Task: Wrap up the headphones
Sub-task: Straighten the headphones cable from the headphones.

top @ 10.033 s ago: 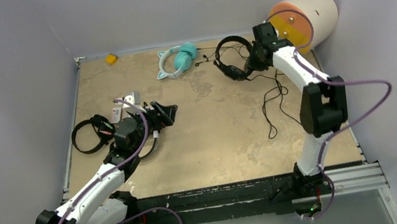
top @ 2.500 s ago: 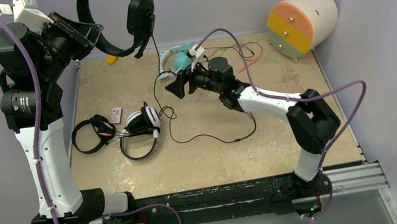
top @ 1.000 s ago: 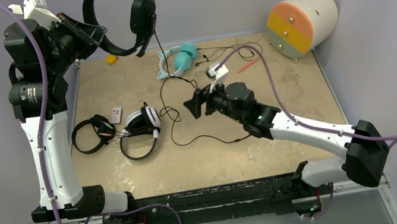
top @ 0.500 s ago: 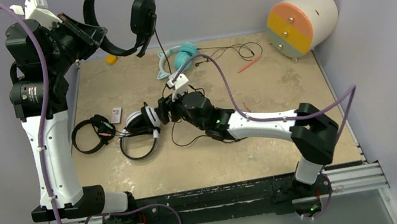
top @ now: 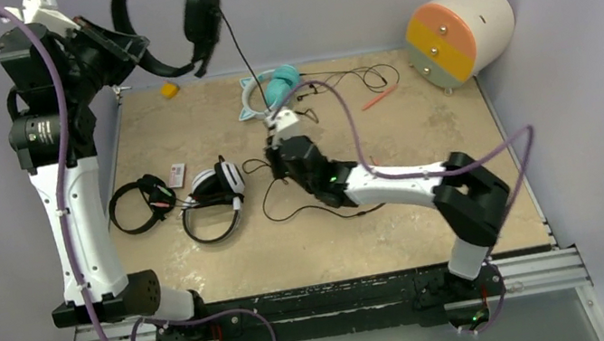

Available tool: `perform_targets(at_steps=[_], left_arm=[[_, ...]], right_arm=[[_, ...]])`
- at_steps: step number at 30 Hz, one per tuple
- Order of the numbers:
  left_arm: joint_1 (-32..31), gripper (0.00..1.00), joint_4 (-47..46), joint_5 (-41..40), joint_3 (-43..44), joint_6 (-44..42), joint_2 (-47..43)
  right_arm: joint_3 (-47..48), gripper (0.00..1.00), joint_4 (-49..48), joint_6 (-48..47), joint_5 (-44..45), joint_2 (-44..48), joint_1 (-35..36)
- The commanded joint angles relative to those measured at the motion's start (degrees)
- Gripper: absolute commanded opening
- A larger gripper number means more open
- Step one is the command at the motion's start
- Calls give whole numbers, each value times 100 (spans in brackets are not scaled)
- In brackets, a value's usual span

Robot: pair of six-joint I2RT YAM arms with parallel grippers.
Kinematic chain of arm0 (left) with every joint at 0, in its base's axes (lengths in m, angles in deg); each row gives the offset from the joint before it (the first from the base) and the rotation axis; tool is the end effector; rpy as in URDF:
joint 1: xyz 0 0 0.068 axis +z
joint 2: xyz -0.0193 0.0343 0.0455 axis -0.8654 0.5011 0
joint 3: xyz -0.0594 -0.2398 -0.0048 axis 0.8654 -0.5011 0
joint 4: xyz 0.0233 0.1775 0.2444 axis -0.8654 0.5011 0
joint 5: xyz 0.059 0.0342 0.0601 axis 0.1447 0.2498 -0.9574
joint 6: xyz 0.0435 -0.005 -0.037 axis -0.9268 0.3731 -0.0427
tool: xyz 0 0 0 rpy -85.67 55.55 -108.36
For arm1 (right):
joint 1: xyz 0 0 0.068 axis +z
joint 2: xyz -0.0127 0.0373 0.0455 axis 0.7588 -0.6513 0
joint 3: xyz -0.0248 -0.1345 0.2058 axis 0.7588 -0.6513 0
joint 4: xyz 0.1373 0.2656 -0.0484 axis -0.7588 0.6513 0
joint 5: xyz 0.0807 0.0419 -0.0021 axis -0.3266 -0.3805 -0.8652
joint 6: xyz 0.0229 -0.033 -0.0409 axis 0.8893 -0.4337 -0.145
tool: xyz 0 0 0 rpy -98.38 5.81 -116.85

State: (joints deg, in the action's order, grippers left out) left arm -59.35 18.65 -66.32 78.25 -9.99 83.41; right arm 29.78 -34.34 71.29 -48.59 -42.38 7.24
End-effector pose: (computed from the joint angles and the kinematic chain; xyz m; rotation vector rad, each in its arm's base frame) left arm 0.2870 -0.0077 0.5634 -0.4243 1.6939 -0.7466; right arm 0.2644 0.3702 0.2184 -0.2878 1.7132 0.5753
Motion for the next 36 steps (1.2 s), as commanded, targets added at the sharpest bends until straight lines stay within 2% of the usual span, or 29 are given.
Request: perform_targets(at_steps=[1,5,8,11,14,18,23,29,36], left_arm=[[995,0,-399,107,190,716,94],[1746,0,-554,-798,-397,922,-463],[1959,0,-714,-1451,-900,1120,-889],[1975,0,-1034,-1745,-1390,1316,-1195],[1978,0,-897,-2092,-1344,1354,-1210],[1976,0,-867,-2896,-1590,1346,-1483],[1974,0,-1271,-3044,-2101,1213,-1861],[1973,0,-1258,-2324,-2084,1087,-1572],[1960,0,-1529,-878,-2187,975,-1200]], right_arm=[[-1213,0,644,964,-244,1513,-936],[-2301,0,1270,1237,-558,3019,-2227],[-2506,0,1837,1262,-1070,3892,-3597],[-2042,0,2464,1038,-1491,4199,-4645],[-1284,0,3167,812,-1514,4100,-5276],[-550,0,3587,981,-1417,3908,-6077],[568,0,4087,825,-772,3647,-6363],[2150,0,4321,-45,-466,3539,-6362],[4786,1,4908,-1511,515,2512,-6363]])
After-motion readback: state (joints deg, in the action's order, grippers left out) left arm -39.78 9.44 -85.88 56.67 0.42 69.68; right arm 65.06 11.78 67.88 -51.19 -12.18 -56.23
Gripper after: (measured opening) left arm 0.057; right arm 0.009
